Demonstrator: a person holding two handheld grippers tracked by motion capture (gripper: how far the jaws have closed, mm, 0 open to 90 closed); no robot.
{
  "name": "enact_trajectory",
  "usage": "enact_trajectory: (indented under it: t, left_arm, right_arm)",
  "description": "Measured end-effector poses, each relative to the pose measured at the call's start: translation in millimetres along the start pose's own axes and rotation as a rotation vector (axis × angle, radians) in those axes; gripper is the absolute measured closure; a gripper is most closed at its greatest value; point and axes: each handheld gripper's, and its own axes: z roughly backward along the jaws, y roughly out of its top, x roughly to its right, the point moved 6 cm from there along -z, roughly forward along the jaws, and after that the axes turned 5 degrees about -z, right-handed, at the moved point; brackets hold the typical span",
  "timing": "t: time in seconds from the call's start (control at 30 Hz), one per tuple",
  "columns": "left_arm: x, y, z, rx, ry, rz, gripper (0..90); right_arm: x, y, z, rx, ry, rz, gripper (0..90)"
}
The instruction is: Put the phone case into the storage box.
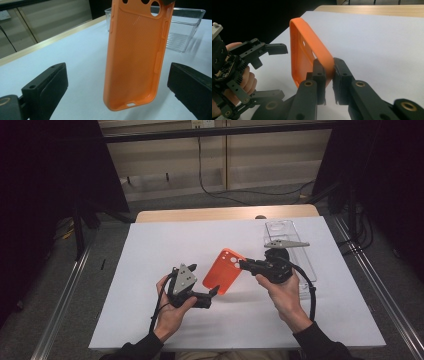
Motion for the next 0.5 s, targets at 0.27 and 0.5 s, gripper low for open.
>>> enact_trajectory:
  t: [0.27, 0.5]
  left_arm:
    - [-4.8, -0.9, 2.4, 0.049, -0.022, 0.062, 3.6]
    - [-10.3, -5.0, 3.3, 0.046, 0.006, 0.086, 3.0]
  right_arm:
    - [2.6, 3.4, 3.2, 0.014, -0.019, 0.048, 81.5]
    - [8.2, 5.2, 4.8, 0.022, -0.038, 0.054, 81.5]
